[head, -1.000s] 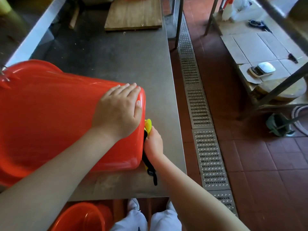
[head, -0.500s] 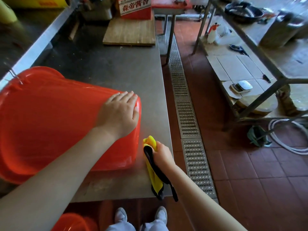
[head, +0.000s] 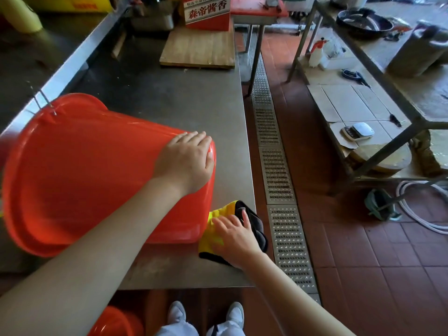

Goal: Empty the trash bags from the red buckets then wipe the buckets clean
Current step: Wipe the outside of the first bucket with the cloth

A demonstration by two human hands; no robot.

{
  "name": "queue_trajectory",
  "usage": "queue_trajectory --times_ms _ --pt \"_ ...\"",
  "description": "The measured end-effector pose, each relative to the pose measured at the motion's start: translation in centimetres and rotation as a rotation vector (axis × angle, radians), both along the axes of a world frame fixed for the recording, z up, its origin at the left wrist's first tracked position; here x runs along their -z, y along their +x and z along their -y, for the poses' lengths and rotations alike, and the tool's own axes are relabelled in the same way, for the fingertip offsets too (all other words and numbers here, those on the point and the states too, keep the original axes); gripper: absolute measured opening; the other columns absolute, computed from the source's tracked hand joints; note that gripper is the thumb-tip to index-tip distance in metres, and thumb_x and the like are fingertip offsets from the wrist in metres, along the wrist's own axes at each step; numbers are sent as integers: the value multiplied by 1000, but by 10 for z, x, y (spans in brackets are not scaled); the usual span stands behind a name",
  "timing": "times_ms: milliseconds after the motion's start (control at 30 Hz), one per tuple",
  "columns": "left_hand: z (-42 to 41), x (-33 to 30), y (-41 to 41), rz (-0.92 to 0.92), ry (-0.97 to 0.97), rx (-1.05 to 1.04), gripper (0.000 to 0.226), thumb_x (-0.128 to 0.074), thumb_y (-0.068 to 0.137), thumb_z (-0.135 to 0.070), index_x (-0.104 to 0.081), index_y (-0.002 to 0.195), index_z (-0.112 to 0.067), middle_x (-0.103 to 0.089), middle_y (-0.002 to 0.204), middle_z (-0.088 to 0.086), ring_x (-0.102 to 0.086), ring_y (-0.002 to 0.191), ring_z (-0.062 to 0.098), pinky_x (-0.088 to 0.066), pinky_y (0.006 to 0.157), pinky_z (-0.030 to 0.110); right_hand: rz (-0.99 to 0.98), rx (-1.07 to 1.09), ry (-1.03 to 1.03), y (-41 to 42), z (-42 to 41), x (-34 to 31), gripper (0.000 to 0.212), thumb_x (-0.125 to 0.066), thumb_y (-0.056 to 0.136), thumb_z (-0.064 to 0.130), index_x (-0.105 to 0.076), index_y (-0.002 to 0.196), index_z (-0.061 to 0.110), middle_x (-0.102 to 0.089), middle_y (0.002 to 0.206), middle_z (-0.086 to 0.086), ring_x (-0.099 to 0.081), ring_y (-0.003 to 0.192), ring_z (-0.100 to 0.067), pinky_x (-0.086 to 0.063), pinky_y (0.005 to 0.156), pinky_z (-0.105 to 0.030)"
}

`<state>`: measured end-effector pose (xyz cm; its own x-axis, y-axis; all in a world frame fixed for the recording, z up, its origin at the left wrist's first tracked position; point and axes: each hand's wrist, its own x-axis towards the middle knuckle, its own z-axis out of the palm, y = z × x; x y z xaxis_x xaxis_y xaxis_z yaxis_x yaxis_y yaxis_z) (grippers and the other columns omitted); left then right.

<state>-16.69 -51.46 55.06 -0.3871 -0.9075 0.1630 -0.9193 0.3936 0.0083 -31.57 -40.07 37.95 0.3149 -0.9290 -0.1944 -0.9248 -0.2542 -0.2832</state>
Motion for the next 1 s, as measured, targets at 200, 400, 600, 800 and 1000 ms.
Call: queue_trajectory --times_ms 200,400,600,800,1000 --pt "1 1 1 3 0 3 58 -31 91 -33 -55 138 -9 -53 144 11 -48 135 26 -30 115 40 63 94 110 -8 -15 10 83 -25 82 72 -19 154 31 -18 162 5 -19 148 -26 0 120 -52" --pt "2 2 1 -9 -16 8 57 -32 91 -32 -56 138 -9 -54 144 11 -48 135 26 -30 115 39 -44 278 37 -12 -6 28 82 -19 82 69 -29 153 28 -24 160 -10 -19 149 -31 -4 118 -56" --pt "2 3 1 -24 -40 18 56 -34 90 -31 -57 136 -8 -55 143 12 -50 134 26 -31 114 40 -143 180 126 -18 2 29 96 -15 74 79 -8 157 32 -6 164 -12 -4 151 -32 6 119 -53" --pt "3 3 3 -75 -44 44 58 -31 90 -32 -57 136 -9 -54 143 11 -49 134 27 -31 114 40 92 344 147 -23 13 -4 68 -37 93 67 -29 151 32 -22 162 7 -13 150 -15 6 120 -45" --pt "4 -4 7 -406 -80 171 48 -34 90 -24 -67 122 -11 -67 126 7 -58 120 24 -42 105 37 359 524 -10 -28 41 -53 47 -41 100 48 -45 142 27 -50 145 3 -35 140 -12 -6 121 -42"
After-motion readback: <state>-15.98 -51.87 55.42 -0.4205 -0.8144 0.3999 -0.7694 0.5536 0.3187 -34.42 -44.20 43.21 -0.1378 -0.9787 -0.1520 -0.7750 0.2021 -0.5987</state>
